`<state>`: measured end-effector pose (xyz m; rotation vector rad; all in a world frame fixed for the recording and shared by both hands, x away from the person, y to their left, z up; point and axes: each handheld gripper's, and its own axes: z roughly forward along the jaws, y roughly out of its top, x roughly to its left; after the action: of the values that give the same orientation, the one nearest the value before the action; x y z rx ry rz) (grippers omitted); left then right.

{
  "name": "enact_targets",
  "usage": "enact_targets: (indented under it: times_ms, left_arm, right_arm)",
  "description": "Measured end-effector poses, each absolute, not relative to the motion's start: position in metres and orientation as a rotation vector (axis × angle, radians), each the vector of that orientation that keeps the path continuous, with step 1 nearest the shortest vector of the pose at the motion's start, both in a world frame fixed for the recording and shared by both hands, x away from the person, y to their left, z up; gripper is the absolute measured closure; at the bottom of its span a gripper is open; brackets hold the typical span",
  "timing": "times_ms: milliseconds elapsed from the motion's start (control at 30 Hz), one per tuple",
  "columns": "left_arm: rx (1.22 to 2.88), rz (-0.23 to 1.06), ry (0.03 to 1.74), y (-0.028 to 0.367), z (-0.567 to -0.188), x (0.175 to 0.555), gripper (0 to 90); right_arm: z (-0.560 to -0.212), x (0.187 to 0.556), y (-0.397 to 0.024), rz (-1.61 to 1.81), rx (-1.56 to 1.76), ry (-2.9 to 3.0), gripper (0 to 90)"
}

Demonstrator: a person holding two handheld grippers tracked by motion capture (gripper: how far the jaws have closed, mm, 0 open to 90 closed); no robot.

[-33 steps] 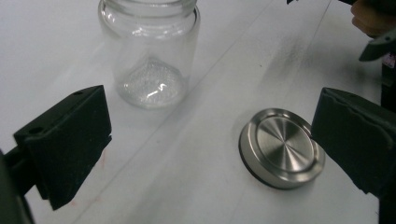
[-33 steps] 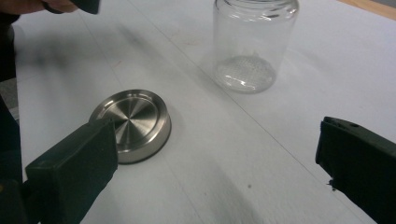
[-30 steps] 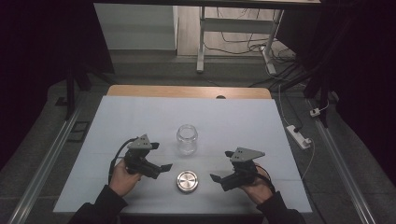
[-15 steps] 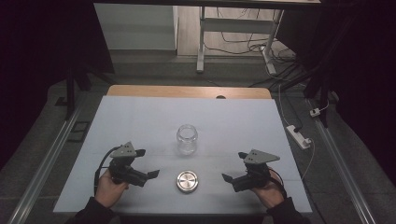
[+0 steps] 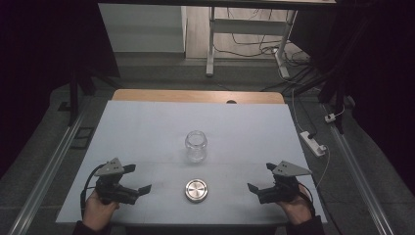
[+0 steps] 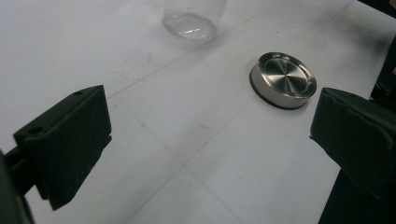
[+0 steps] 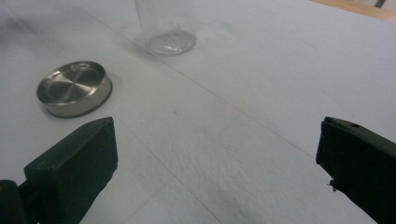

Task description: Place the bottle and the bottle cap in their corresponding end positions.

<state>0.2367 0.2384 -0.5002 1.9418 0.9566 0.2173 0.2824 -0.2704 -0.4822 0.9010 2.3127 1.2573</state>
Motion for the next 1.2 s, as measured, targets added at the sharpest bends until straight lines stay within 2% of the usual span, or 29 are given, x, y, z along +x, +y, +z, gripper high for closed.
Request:
enact_targets:
  times_ms: [467, 867, 1200]
  left_arm:
    - [1.859, 0.251, 1.099, 0.278, -0.511, 0.209, 0.0]
    - [1.913, 0.285, 1.191, 0.289, -0.521, 0.195, 0.0]
    - [1.931, 0.286, 1.233, 0.29, -0.523, 0.192, 0.2]
  right_arm:
    - [-0.484, 0.271, -0.304, 1.209, 1.017, 2.235, 0.0]
    - [-0.49, 0.261, -0.332, 1.159, 1.143, 2.195, 0.0]
    - [-0.494, 0.256, -0.336, 1.083, 1.182, 2.212, 0.0]
